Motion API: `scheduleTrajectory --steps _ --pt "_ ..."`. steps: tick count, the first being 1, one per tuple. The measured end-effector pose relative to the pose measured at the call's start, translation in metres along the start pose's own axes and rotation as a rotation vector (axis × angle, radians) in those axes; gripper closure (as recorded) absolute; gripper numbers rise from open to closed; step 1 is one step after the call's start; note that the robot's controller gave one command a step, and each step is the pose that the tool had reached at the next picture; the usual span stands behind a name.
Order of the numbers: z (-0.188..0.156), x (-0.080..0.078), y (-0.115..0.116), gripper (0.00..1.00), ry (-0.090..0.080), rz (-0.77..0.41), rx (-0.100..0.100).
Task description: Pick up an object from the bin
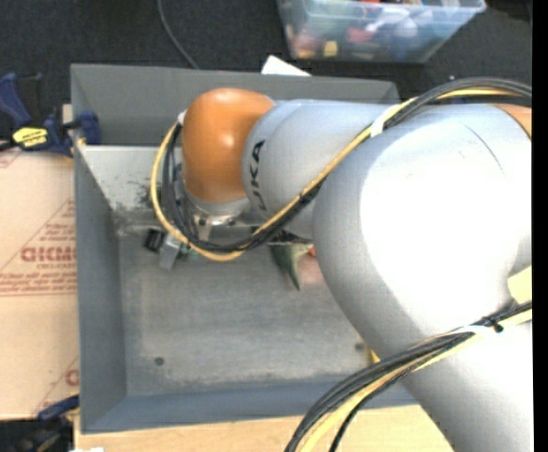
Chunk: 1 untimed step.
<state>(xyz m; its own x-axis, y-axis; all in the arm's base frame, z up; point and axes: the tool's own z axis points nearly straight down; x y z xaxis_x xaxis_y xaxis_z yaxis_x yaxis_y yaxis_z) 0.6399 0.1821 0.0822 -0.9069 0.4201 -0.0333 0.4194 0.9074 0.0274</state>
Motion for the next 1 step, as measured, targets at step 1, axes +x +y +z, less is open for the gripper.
scheduleTrajectory --steps 1 --pt "-0.0286 0.0028 -0.0024 1.0 0.013 0.001 0.01"
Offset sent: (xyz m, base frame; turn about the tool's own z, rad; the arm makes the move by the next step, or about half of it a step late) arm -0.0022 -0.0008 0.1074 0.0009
